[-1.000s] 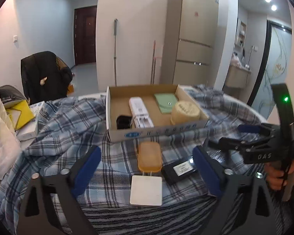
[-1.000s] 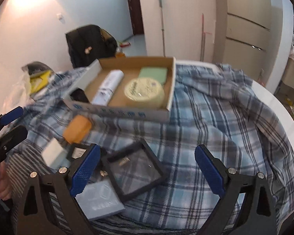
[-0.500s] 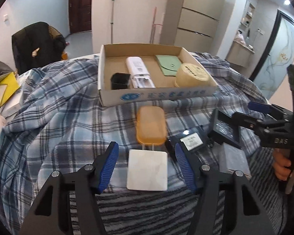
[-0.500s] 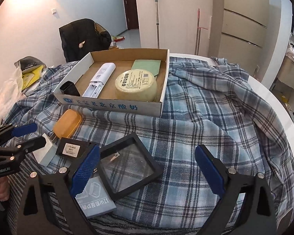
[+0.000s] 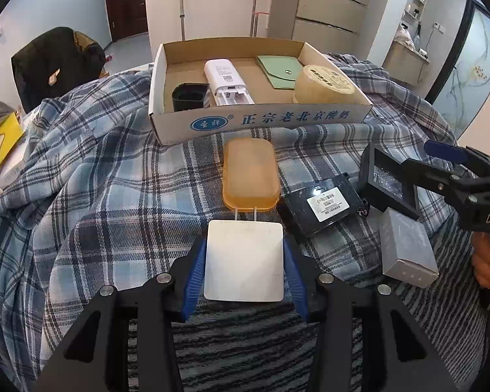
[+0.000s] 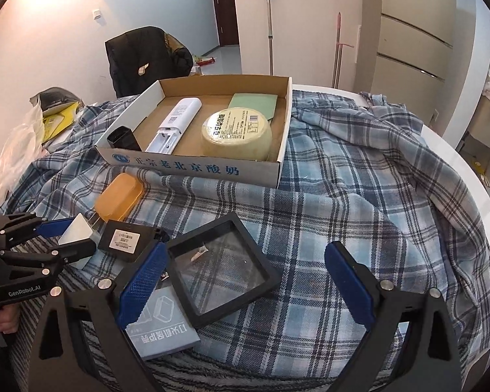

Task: Organize rigid objects
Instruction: 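Move the left gripper to the white square plug and grasp it, then grasp the clear square frame with the right gripper while the left gripper holds the plug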

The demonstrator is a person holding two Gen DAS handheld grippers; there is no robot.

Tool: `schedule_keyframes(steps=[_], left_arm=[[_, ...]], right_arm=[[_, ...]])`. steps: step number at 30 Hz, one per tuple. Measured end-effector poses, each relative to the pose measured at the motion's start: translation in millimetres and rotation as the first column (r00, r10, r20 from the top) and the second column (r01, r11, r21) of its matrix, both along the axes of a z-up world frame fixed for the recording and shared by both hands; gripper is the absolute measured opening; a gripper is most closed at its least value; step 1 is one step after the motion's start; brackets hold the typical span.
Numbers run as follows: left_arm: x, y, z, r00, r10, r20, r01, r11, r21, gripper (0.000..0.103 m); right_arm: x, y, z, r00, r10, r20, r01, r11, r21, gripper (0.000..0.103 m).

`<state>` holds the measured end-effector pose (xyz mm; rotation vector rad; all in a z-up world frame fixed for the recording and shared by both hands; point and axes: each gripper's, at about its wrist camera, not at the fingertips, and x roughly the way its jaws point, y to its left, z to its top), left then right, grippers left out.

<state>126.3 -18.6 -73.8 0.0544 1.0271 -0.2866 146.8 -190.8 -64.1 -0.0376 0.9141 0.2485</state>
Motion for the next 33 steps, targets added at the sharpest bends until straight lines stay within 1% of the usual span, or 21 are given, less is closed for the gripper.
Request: schedule_keyframes(steps=[2,7,9,11,15,18,21,23,29,31,33], left_arm=[[-1.2,-0.6,2.2,1.000,0.002,0.015,-0.002,1.000,-0.008,0.048],[-6.6,3.3,16.2,0.997,0.001,0.075,0.005,0.997,-0.072,0.048],[-8.6,4.7,20.4,0.995,0.008,0.100,0.000,0.997,-0.079,0.048],[-9.8,3.8,21.8,0.993,0.000,0.114,0.008,0.998,-0.067,0.048],[-6.6,-5.5,8.3,0.998,-0.018,0.059,0.018,1.000,0.001,0.048],[-6.3,-10.1,3.9,0.998,-0.027,0.055,0.025,0.999,0.033,0.048],[-4.6,-14.3,-4.4,1.000,-0.028,0.013,0.027,0.997,0.074,0.048],[-6.0,-16.6,-4.5,0.999,-0.028,0.017,0.026,0.995,0.091,0.048],[-7.1,-13.1,-5.3,1.000,-0.020,-0.013,0.021,0.997,0.081,0.047],[-7.7,-14.1,-5.2,0.999,-0.034,-0.013,0.035,0.996,0.082,0.047],[-7.5,-13.1,-4.0,1.000,-0.028,-0.007,0.028,0.998,0.063,0.047]], right_arm=[[-0.5,0.2,-0.3,1.000,0.000,-0.001,0.000,1.000,0.002,0.097],[-1.7,0.6,1.6,1.000,0.010,0.010,-0.010,1.000,0.015,0.097],[-1.6,0.8,1.8,1.000,0.012,0.012,-0.012,1.000,0.011,0.097],[-1.2,1.2,1.2,1.000,0.016,0.011,-0.016,1.000,0.007,0.097],[0.5,1.7,-1.6,1.000,0.018,-0.003,-0.018,1.000,0.007,0.097],[0.7,1.6,-1.7,1.000,0.018,-0.004,-0.018,1.000,0.004,0.097],[0.5,1.4,-2.4,1.000,0.018,0.000,-0.018,1.000,0.005,0.097],[0.1,1.4,-2.1,1.000,0.018,0.002,-0.018,1.000,0.003,0.097],[-2.7,1.4,0.6,1.000,0.019,0.013,-0.019,1.000,-0.007,0.097],[-2.8,1.6,1.1,1.000,0.022,0.016,-0.022,1.000,-0.009,0.097],[-3.0,1.3,1.0,1.000,0.024,0.018,-0.024,1.000,-0.006,0.097]])
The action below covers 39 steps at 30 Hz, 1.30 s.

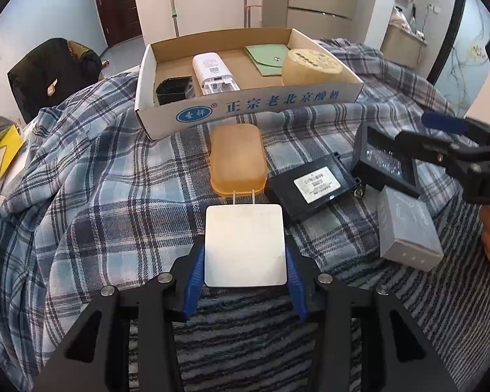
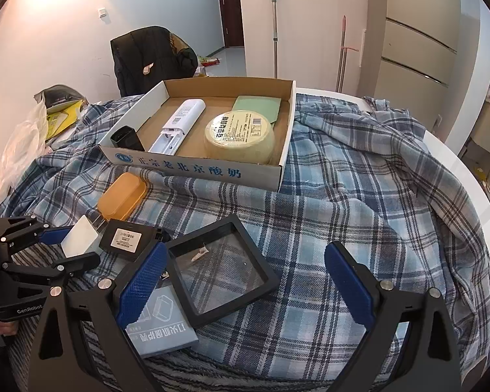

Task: Organize rigid objects
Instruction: 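Grasp the clear square frame with the right gripper while the left gripper holds the plug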

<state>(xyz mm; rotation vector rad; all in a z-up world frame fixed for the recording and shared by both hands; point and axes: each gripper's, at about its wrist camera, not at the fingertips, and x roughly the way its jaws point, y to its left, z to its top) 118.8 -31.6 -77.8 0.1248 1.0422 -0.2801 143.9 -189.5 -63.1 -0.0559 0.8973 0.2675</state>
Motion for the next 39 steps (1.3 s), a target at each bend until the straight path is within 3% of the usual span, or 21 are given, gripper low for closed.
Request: schedule_keyframes(steps=[3,5,7,10,16,23,30,35,39], left_arm=[[-2.9,4.1,10.6,0.999,0.007,0.048,-0.005,0.999,-0.042,0.047],[-6.3,6.0,17.6,0.996,0.011,0.087,-0.005,0.998,-0.063,0.047],[-8.9,6.3,22.7,0.993,0.007,0.118,0.002,0.997,-0.080,0.047],[-11.8,3.6,25.2,0.989,-0.012,0.148,0.025,0.996,-0.086,0.047],[-12.6,6.5,25.7,0.988,-0.012,0.156,0.028,0.994,-0.103,0.047],[-11.9,3.7,21.5,0.988,-0.014,0.151,0.027,0.996,-0.088,0.047],[-13.1,0.1,20.8,0.987,-0.022,0.159,0.034,0.997,-0.068,0.047],[-10.5,1.8,19.5,0.989,-0.016,0.148,0.027,0.997,-0.074,0.047],[-11.0,-0.9,18.8,0.988,-0.027,0.150,0.038,0.997,-0.065,0.047]], right_arm=[[0.3,2.5,-0.3,1.000,0.027,0.002,-0.027,1.000,0.007,0.095],[1.4,8.5,-5.6,0.993,0.108,-0.040,-0.107,0.994,0.032,0.094],[2.3,15.2,-12.5,0.988,0.139,-0.068,-0.139,0.990,0.013,0.086],[0.7,20.9,-14.8,0.983,0.172,-0.071,-0.172,0.985,-0.006,0.083],[0.5,20.0,-16.8,0.977,0.205,-0.061,-0.210,0.974,-0.084,0.083],[14.0,14.0,-29.2,0.963,0.224,-0.148,-0.225,0.974,0.014,0.079],[10.4,6.7,-18.8,0.983,0.159,-0.093,-0.161,0.987,-0.013,0.074],[10.8,10.2,-25.0,0.968,0.207,-0.144,-0.209,0.978,0.000,0.073],[10.9,17.0,-26.0,0.965,0.226,-0.130,-0.231,0.973,-0.018,0.074]])
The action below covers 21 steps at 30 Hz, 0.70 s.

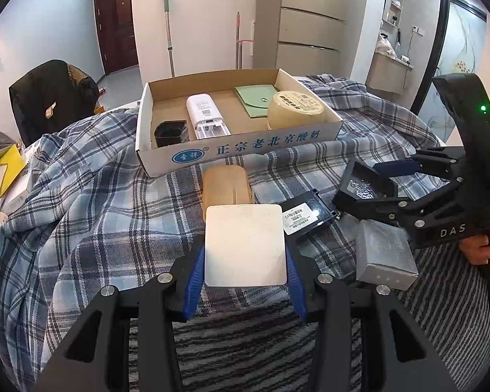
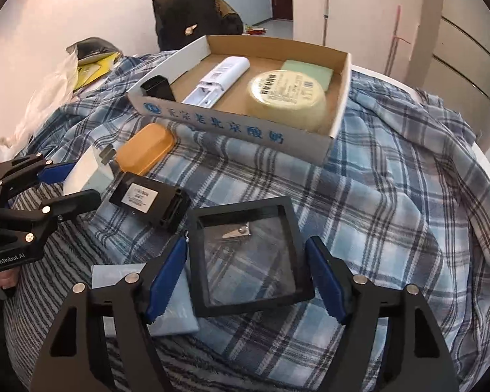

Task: Organize rigid objects
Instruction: 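Grasp the clear square frame with the right gripper while the left gripper holds the plug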

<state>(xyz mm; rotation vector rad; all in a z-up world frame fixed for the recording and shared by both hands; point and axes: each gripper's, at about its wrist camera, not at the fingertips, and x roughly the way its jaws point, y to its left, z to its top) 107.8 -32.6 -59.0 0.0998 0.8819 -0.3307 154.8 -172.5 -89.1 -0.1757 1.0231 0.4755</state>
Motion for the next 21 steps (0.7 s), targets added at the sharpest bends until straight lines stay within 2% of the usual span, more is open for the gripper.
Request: schedule_keyframes(steps=[5,10,13,15,17,19,21], left_arm=[[0.0,-0.2,-0.6,1.000,0.001,-0.005,-0.001,1.000,0.000,0.047],[0.3,1.4,-0.7,1.000,0.009,-0.010,-0.009,1.000,-0.007,0.047],[0.3,1.4,-0.6,1.000,0.008,-0.009,-0.008,1.000,-0.006,0.047],[1.2,1.8,-0.8,1.000,0.007,-0.011,-0.007,1.000,-0.011,0.047],[2.6,2.9,-1.5,1.000,0.007,-0.018,-0.008,1.000,-0.017,0.047],[4.4,4.2,-2.6,1.000,0.004,-0.030,-0.004,1.000,-0.027,0.047],[5.3,4.5,-3.8,0.999,0.008,-0.036,-0.008,1.000,-0.027,0.047]], right_arm=[[3.1,1.0,-4.2,1.000,0.010,-0.022,-0.010,1.000,0.002,0.073],[5.7,-16.1,2.2,0.994,-0.105,0.009,0.105,0.994,0.006,0.072],[11.0,-25.3,1.2,0.990,-0.143,-0.014,0.143,0.990,0.003,0.072],[12.7,-22.9,-2.9,0.993,-0.108,-0.041,0.107,0.994,-0.023,0.073],[11.2,-15.5,-3.5,0.997,-0.067,-0.027,0.066,0.997,-0.041,0.074],[7.2,-5.5,-5.3,1.000,0.000,-0.011,-0.001,0.998,-0.070,0.082],[6.9,-1.6,-9.5,0.999,0.030,-0.019,-0.031,0.997,-0.073,0.082]])
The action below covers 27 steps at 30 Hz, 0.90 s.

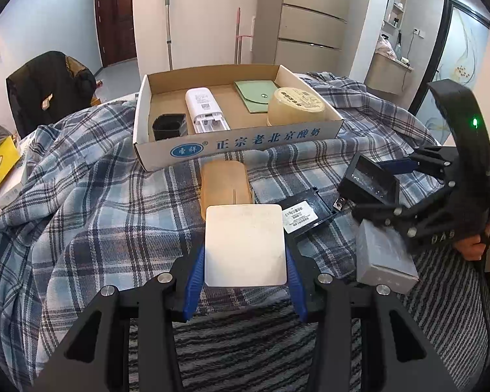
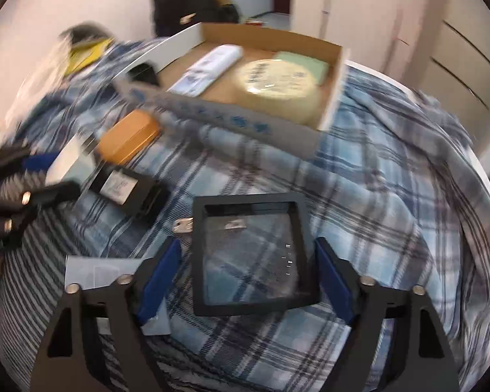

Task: Organize rigid objects
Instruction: 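Grasp the clear square frame with the right gripper while the left gripper holds the plug, then carry the white plug and clear frame over the box with both grippers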

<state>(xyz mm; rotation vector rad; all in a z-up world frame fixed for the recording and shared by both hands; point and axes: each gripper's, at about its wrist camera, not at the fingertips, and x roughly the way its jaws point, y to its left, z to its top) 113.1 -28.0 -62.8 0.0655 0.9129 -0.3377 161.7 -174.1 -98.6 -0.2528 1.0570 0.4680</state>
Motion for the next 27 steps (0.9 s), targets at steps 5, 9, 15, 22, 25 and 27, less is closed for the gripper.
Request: schedule_keyframes(steps=[5,9,15,22,25,27], left_arm=[[-3.4,-3.5,2.5,1.000,-0.004,0.019,0.004,1.000,0.014,0.047],[-5.1,-5.1,12.0,0.998,0.018,0.060,-0.019,1.000,0.017,0.047],[-4.3,0.5,45.4,0.993,0.051,0.111,-0.054,0.998,0.028,0.047],[19.1,6.4,103.8,0.972,0.112,0.205,-0.125,0.991,0.055,0.047],[33.8,6.2,127.7,0.960,0.157,0.231,-0.169,0.985,0.035,0.047],[44.1,4.1,148.1,0.955,0.161,0.250,-0.162,0.987,-0.017,0.047]], right_arm=[[4.2,-11.3,3.0,0.999,-0.051,-0.008,0.051,0.997,0.057,0.070],[3.3,-21.3,17.2,0.990,-0.130,0.062,0.125,0.989,0.079,0.070],[4.8,-42.0,49.1,0.944,-0.309,0.119,0.290,0.944,0.155,0.070],[9.6,-40.4,103.3,0.912,-0.346,0.221,0.316,0.935,0.160,0.070],[18.5,-39.0,129.7,0.896,-0.372,0.244,0.332,0.924,0.190,0.070],[28.8,-38.3,148.2,0.869,-0.420,0.261,0.362,0.900,0.244,0.070]])
